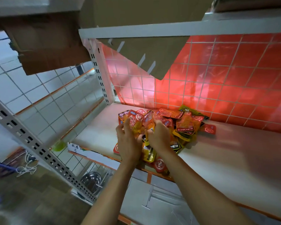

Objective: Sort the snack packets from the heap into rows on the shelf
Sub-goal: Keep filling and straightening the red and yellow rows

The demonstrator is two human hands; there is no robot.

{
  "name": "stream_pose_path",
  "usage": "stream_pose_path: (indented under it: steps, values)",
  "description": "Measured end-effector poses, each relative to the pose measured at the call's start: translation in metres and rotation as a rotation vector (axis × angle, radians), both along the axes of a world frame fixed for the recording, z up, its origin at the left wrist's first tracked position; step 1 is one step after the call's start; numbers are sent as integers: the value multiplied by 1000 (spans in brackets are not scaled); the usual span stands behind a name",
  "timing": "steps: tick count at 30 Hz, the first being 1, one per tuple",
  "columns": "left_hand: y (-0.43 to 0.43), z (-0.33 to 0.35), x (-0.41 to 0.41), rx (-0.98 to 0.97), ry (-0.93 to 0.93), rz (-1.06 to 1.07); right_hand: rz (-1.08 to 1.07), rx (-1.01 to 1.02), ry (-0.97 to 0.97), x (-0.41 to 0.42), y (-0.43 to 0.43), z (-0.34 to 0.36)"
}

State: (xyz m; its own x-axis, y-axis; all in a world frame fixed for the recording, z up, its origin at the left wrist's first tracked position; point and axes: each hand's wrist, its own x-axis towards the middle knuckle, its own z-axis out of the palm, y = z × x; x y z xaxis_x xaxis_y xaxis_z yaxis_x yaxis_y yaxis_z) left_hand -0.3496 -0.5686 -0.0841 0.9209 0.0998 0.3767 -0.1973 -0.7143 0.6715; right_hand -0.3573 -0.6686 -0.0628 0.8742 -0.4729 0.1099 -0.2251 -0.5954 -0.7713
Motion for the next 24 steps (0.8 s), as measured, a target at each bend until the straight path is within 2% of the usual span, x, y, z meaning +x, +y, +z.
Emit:
stream_pose_path:
  steps: [4, 7, 9, 11, 14, 18, 24]
  values:
    - [-13, 11, -5, -198, -14, -109, -64, 301, -60, -13, -16, 3]
    - [-33, 18, -11, -285, 38, -169, -111, 550, -105, -29, -36, 2]
    - [-49, 20, -17, -415, 74, -228, -144, 660, -128, -41, -51, 2]
    - [-67, 20, -24, -547, 83, -296, -191, 683, -168, -56, -71, 3]
    - [-98, 18, -35, -678, 193, -352, -252, 670, -242, -84, -103, 4]
    - [-145, 16, -59, -690, 298, -508, -319, 707, -334, -127, -146, 3]
    - [-223, 19, -125, -874, 492, -704, -488, 795, -473, -211, -217, 5]
